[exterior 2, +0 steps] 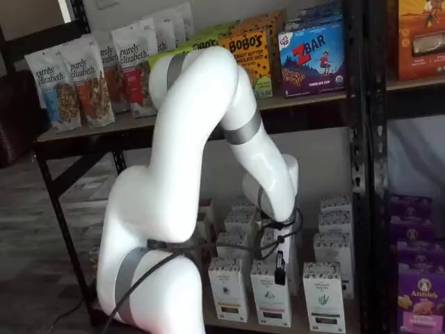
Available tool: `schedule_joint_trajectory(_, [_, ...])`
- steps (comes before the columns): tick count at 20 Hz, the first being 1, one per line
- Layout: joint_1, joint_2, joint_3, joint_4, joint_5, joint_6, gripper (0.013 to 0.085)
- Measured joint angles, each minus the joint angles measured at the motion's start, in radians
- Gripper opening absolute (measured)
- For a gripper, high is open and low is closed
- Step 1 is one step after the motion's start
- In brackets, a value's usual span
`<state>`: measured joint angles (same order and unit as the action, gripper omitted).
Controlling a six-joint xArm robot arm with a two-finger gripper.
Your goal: Pick up the white box with a green strip in the middle, on the bottom shelf, the sixth box from the left
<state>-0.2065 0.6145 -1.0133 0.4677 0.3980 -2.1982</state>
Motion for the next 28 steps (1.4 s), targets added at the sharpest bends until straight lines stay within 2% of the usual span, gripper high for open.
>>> schedule_joint_trajectory(3, [-0.012, 0.026, -0.031, 0.026, -0.007, -0.034, 0.085])
schedule_joint_trajectory(5, [-0.02, 0.041, -0.051, 0.025, -0.006, -0.04, 0.085])
schedule_joint_trajectory(28, [-0.066, 0.291, -0.32, -0.087, -0.034, 0.014, 0.085])
